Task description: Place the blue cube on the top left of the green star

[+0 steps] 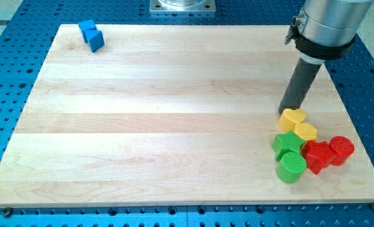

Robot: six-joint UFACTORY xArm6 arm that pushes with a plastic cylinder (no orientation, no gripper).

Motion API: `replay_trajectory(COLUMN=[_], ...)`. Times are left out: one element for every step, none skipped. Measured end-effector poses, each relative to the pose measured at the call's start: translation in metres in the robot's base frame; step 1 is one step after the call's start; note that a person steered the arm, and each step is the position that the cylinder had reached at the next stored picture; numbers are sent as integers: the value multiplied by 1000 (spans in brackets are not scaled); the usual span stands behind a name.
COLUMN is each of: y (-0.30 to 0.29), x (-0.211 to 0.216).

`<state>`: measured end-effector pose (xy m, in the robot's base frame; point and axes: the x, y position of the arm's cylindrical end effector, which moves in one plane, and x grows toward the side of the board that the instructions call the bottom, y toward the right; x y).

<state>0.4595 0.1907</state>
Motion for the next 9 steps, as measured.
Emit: replay_trajectory(y=[-26,-133,-265,-399,-490,-490,-476,-435,-408], x=[-10,-11,-54,-125,-148,-177,-221,-253,-268])
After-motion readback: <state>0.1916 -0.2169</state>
